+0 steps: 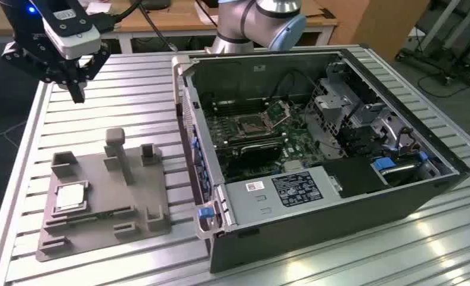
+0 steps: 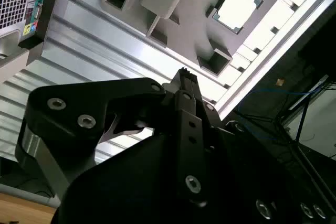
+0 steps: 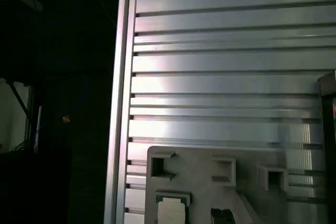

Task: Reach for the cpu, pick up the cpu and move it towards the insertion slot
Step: 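Reach for the cpu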

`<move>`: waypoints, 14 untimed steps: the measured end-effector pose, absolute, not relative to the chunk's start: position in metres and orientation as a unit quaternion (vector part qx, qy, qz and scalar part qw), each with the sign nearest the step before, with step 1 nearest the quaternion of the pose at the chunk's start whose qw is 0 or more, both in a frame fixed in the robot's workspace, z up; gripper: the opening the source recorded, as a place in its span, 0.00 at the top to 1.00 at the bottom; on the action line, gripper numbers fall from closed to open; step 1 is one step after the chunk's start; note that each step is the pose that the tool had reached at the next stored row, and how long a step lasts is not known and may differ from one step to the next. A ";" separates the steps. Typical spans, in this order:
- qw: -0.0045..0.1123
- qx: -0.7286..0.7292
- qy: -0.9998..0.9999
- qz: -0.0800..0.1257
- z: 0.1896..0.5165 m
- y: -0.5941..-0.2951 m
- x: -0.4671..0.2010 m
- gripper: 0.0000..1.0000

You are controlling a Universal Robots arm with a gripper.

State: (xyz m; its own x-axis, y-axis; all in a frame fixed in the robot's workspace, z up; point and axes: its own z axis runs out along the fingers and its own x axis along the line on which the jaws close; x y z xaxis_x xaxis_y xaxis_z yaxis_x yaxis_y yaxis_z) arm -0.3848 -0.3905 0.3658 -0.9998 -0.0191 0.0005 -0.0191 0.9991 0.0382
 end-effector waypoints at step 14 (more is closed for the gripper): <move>0.000 0.010 -1.000 -0.019 0.365 -0.391 -0.386 0.89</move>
State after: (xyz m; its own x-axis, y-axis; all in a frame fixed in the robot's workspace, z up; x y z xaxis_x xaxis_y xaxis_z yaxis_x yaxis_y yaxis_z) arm -0.3862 -0.3905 0.3652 -0.9998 -0.0191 0.0006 -0.0191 0.9991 0.0382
